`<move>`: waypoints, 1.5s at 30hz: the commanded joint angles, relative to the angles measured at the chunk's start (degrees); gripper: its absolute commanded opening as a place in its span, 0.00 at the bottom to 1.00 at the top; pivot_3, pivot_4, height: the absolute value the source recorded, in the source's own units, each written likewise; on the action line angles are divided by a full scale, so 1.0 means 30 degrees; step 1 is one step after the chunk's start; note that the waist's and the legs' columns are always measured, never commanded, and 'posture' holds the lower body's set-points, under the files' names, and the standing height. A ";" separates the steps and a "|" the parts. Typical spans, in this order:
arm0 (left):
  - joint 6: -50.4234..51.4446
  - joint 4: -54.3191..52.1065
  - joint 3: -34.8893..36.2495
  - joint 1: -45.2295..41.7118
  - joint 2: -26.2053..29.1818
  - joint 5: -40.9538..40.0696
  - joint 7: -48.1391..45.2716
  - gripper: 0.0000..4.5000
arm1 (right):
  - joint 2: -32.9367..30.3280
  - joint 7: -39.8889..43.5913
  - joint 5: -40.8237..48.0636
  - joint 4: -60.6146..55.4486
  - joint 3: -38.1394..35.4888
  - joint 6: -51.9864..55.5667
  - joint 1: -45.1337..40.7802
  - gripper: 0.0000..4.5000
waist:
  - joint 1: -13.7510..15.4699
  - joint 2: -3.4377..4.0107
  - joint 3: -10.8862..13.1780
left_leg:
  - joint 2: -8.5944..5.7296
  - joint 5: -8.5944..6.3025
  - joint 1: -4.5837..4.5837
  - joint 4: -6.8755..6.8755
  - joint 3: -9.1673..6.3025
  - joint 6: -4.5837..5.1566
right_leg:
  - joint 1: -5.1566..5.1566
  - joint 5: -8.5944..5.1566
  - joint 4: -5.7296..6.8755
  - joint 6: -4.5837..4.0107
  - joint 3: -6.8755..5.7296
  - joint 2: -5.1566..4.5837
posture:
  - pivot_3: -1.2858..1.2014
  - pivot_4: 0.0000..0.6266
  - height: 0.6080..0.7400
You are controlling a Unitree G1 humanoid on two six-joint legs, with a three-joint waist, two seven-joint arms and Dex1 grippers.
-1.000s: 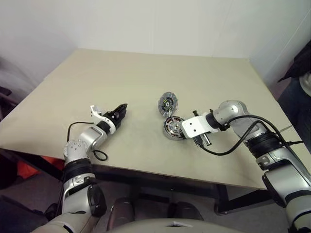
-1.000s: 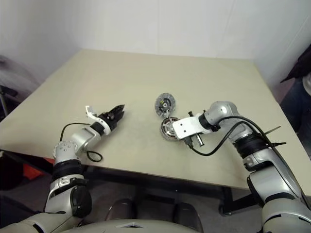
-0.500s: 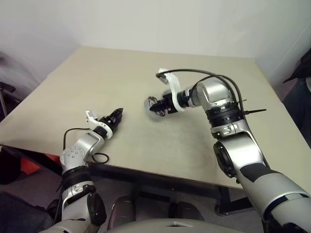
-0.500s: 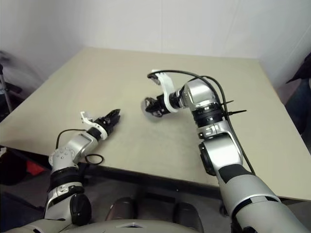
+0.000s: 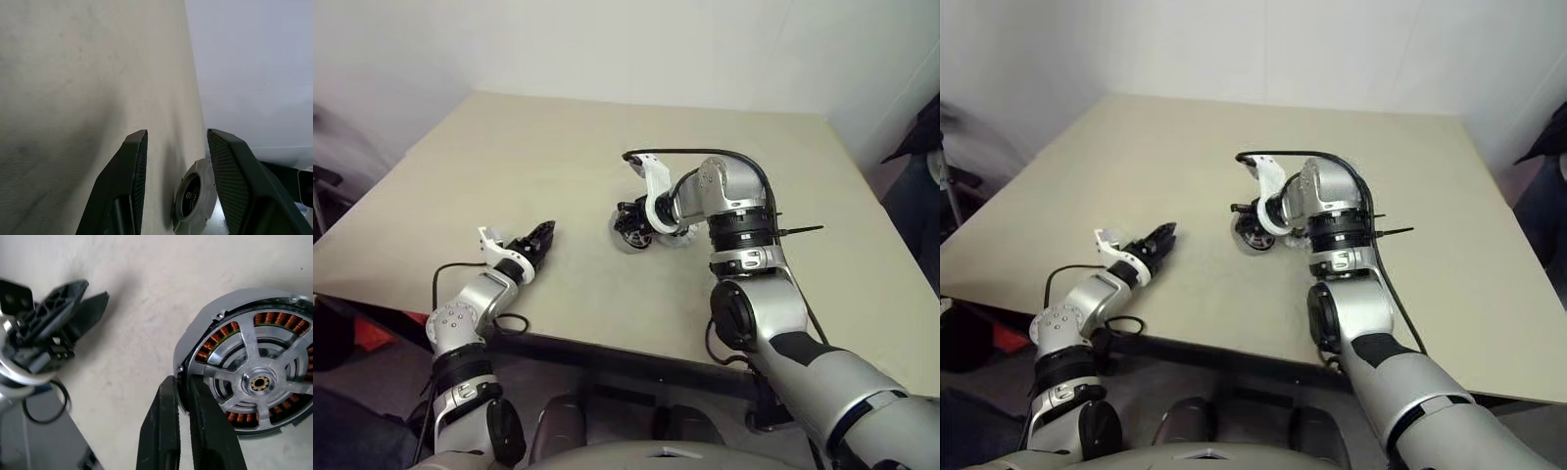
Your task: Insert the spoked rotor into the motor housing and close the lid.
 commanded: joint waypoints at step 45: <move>-0.1147 -0.1669 -0.0394 0.1253 0.0321 -0.1516 0.0875 0.46 | 0.6783 -1.1838 0.2298 -0.1814 -0.6553 0.0324 -0.0711 0.43 | -0.0124 0.0015 0.0002 | -0.0014 0.0062 0.0042 -0.0064 0.0006 -0.0117 | -0.0015 -0.0014 0.0035 0.0205 0.0012 0.0031 | 0.52 0.00 1.00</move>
